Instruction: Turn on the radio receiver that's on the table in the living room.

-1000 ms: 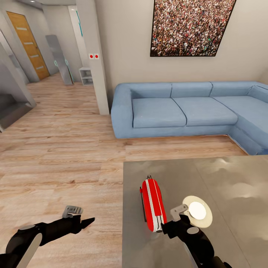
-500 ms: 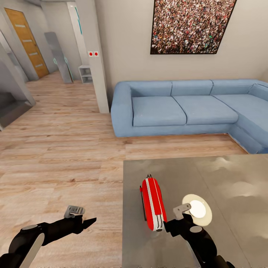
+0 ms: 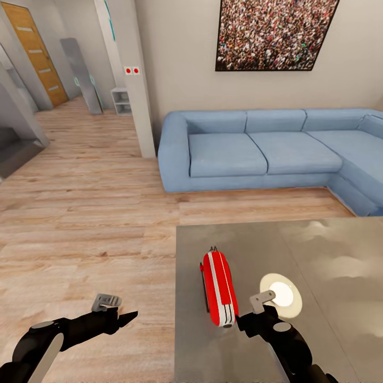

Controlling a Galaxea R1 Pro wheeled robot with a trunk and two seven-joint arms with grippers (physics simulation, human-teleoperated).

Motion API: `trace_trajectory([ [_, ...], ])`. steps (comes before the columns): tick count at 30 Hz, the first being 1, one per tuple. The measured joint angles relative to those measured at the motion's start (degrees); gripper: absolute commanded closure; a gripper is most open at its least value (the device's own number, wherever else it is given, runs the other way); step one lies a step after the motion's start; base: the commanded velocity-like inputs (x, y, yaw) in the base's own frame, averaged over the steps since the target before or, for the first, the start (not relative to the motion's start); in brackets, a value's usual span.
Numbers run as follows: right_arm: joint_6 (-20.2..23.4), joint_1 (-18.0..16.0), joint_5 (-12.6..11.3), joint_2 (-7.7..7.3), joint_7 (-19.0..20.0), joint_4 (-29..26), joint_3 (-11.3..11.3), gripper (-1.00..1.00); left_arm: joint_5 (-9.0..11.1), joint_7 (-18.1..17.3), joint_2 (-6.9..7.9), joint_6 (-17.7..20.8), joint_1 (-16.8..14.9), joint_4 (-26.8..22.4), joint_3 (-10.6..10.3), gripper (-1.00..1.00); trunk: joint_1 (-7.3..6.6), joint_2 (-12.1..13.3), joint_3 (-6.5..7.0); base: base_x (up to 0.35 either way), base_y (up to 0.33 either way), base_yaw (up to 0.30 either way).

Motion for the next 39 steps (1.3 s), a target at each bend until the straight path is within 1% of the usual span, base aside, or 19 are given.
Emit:
trace_trajectory([
  [16, 0.40, -0.01, 0.09, 0.00, 0.00, 0.00, 0.00, -1.00, 0.00, 0.06, -0.01, 0.00, 0.00, 0.00, 0.00, -1.00, 0.00, 0.00, -1.40, 0.000, 0.000, 0.000],
  [34, 0.52, 0.00, 0.18, 0.01, 0.00, -0.08, -0.02, -1.00, 0.00, 0.05, 0.00, 0.00, 0.00, -0.01, 0.00, -1.00, 0.00, 0.00, -1.49, 0.000, 0.000, 0.000],
  [39, 0.68, -0.06, 0.23, 0.16, 0.00, -0.32, -0.39, -1.00, 0.00, 0.00, 0.00, 0.00, 0.00, 0.00, 0.00, -1.00, 0.00, 0.00, -1.49, 0.000, 0.000, 0.000],
])
